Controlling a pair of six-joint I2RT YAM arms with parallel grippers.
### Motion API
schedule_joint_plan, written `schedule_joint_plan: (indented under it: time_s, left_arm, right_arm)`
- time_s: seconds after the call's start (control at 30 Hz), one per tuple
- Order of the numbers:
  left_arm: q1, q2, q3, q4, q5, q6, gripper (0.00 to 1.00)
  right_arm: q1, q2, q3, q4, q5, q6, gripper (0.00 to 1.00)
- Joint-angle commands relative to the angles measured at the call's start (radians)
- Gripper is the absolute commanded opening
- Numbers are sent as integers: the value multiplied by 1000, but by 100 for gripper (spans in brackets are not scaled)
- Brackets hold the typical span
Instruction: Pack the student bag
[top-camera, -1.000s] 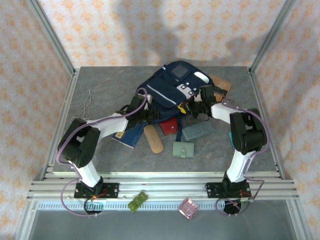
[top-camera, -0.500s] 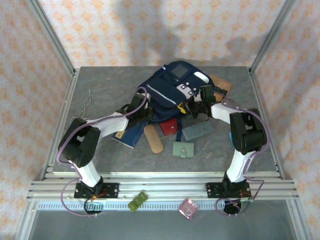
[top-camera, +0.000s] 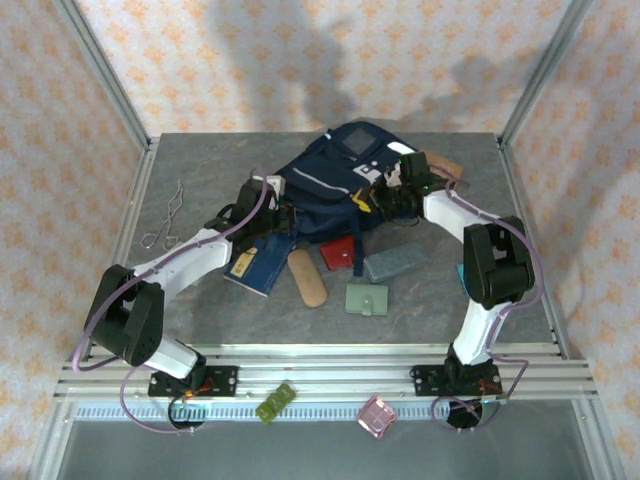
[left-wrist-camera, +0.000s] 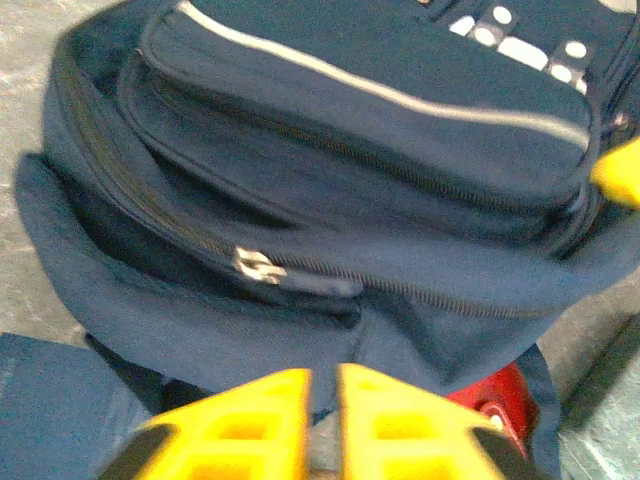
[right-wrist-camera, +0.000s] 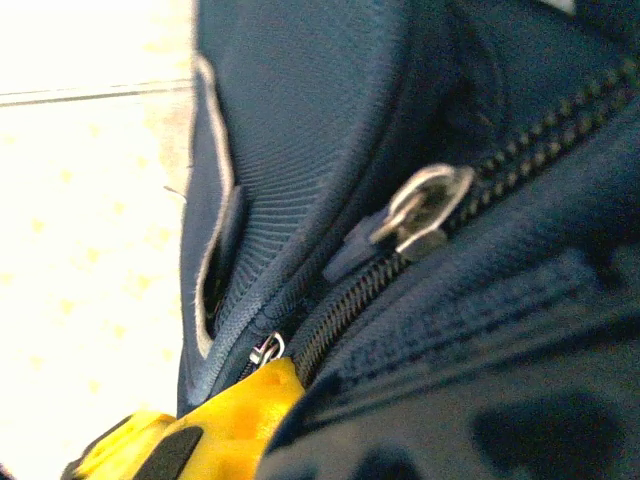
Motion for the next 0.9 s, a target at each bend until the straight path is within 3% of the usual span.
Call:
schedule_joint_plan:
  time_s: [0.0, 0.1, 0.2, 0.33, 0.57, 0.63, 0.7, 0.77, 0.87]
  left_arm:
    - [-1, 10, -1, 28, 55, -26, 42]
    - [-2, 23, -13, 92, 70, -60, 55]
    - [-1, 48, -18, 143, 58, -86, 56]
    - [-1, 86, 11, 163, 15, -104, 60]
    - [-3, 193, 127, 54, -152, -91, 61]
    - [-2, 208, 139, 35, -222, -94, 56]
    - [0, 219, 149, 6, -289, -90, 41]
    - [10, 211, 146, -12, -294, -83, 20]
    - [33, 141, 93, 19, -250, -89, 11]
  right_arm:
    - [-15, -68, 102, 123, 13, -62, 0]
    - [-14, -106, 35, 229, -14, -44, 0]
    - [-15, -90, 22, 129, 47, -95, 0]
    - [-15, -98, -29, 155, 42, -81, 0]
    - [-10, -105, -23, 137, 38, -97, 0]
    - [-10, -105, -28, 137, 44, -97, 0]
    - [-11, -101, -26, 138, 46, -96, 0]
    - [-11, -97, -25, 140, 46, -94, 0]
    - [-12, -94, -25, 134, 49, -97, 0]
